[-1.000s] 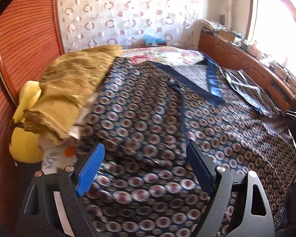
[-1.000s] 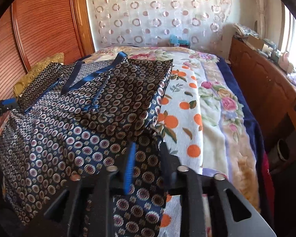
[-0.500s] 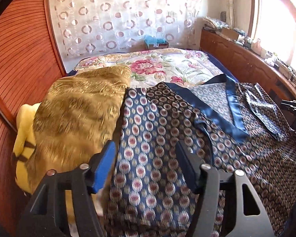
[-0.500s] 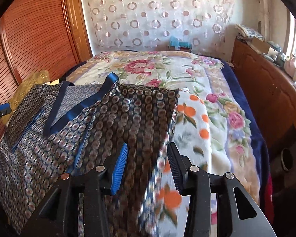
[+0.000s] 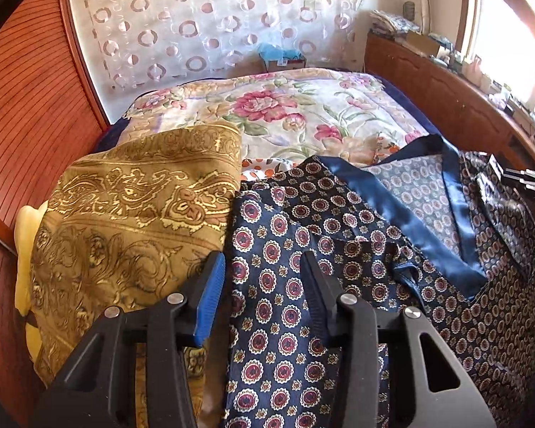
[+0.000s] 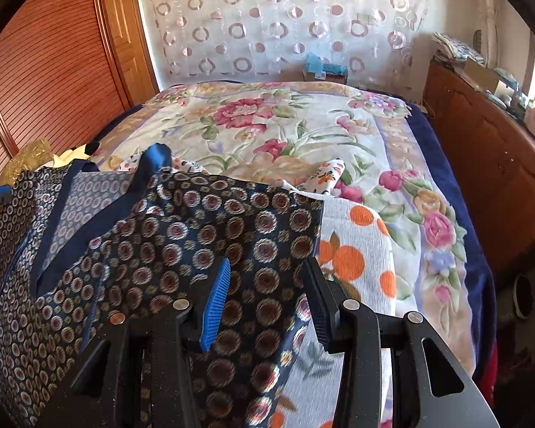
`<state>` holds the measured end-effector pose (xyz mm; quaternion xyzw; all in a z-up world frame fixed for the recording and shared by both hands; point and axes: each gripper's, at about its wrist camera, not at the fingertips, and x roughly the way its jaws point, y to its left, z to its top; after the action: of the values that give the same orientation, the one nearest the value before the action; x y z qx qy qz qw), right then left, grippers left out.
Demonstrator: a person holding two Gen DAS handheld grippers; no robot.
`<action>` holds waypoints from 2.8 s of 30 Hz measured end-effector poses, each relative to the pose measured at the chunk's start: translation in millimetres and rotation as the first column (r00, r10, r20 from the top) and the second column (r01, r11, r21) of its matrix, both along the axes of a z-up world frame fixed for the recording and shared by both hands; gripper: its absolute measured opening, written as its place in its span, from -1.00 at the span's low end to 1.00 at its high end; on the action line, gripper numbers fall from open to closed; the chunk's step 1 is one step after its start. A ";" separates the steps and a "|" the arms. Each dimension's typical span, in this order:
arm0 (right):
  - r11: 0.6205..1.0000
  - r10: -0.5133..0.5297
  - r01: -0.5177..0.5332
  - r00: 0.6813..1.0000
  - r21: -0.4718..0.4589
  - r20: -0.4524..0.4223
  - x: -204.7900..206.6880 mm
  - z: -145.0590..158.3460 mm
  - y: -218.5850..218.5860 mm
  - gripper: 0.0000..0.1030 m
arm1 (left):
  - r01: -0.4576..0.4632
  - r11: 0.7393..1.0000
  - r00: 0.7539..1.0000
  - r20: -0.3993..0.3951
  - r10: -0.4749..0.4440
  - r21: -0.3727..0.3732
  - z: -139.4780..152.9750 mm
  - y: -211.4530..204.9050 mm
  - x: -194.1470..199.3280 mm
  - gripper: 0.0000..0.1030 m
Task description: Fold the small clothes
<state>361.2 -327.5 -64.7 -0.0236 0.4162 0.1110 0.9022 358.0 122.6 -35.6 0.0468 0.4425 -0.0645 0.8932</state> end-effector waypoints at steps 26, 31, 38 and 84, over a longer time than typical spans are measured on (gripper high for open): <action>0.998 -0.058 0.058 0.997 -0.006 -0.043 41.1 -6.0 -9.1 -0.15 | -0.013 0.999 1.000 -0.020 0.014 0.029 -2.5 -12.9 35.1 -0.44; 0.997 -0.076 0.075 0.996 -0.016 -0.049 38.6 -8.3 -15.4 -0.15 | -0.014 0.999 0.999 -0.044 0.016 0.038 -8.9 -11.7 36.2 -0.44; 0.998 -0.059 0.058 0.997 -0.020 -0.051 37.6 -5.1 -5.6 -0.15 | -0.008 0.999 0.999 -0.037 0.009 0.035 -14.4 -14.0 29.8 -0.45; 0.987 -0.038 0.025 0.996 0.157 0.078 -350.0 -4.1 -63.4 -0.98 | -0.098 0.981 0.984 0.132 0.120 -0.166 -17.5 21.1 -293.4 -0.95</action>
<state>11.2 -390.9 -68.8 0.0492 0.3697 0.1280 0.9190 64.5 143.8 -53.1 -0.0445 0.3735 -0.0470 0.9254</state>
